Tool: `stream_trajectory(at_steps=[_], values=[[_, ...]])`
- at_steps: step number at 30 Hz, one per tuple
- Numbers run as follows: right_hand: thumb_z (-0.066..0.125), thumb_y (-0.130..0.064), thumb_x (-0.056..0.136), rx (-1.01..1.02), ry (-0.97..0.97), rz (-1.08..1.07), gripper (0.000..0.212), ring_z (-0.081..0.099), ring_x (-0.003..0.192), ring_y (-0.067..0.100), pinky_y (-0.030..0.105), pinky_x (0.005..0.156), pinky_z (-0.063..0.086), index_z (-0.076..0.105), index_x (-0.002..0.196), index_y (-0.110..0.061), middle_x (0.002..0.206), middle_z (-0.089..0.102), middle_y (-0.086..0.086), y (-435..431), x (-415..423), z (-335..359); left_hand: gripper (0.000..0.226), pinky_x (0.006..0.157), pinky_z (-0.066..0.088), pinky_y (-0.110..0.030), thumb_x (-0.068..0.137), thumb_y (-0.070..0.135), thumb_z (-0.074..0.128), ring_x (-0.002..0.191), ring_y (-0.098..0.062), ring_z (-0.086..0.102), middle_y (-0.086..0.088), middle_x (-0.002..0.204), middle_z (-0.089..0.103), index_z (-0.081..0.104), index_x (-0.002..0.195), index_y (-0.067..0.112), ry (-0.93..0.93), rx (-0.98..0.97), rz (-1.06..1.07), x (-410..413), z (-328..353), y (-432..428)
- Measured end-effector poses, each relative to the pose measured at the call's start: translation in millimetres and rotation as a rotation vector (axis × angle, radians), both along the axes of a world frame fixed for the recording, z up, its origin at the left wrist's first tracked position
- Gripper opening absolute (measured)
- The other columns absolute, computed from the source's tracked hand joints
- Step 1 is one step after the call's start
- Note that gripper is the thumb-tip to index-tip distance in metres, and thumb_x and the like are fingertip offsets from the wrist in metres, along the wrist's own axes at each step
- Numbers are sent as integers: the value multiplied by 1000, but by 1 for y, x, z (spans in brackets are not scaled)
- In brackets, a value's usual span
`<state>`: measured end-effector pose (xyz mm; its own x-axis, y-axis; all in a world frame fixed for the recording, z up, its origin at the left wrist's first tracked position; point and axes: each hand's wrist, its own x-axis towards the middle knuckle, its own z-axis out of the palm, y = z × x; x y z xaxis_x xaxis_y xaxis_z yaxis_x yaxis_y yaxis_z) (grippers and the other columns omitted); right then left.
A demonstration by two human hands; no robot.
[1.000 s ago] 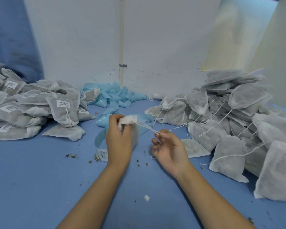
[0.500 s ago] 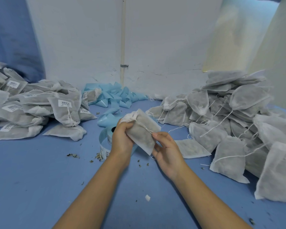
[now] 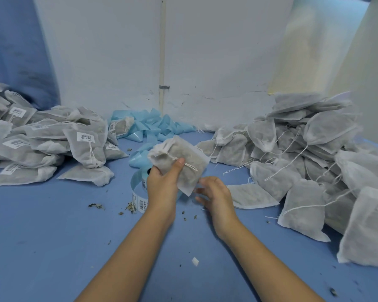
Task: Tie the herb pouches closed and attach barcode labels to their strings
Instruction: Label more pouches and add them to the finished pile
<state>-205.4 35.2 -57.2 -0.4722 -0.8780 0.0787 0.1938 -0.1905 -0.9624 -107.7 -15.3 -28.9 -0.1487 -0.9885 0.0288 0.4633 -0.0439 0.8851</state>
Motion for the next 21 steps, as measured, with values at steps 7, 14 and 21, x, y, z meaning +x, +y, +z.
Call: stream_trajectory(at_steps=[7, 14, 21], values=[[74, -26, 77, 126, 960, 136, 76, 13, 133, 8, 26, 109, 23, 34, 140, -39, 149, 7, -8, 1, 9, -13, 20, 92, 52, -48, 82, 6, 69, 93, -25, 69, -10, 100, 72, 64, 101, 10, 89, 14, -10, 7, 4, -6], [66, -30, 87, 81, 1073, 54, 34, 21, 132, 20, 27, 108, 22, 62, 121, -27, 130, 35, -5, 0, 9, -13, 16, 76, 55, -38, 84, -1, 61, 83, -26, 68, -11, 92, 71, 65, 94, 10, 72, -3, -42, 8, 9, -3], [62, -11, 81, 44, 1407, -408, 5, 37, 124, 28, 33, 94, 27, 61, 86, -10, 136, 47, 6, 5, -4, -7, 15, 51, 40, -21, 67, -5, 56, 51, -15, 53, -1, 54, 53, 49, 64, 8, -325, -97, -21, 20, 4, -12]])
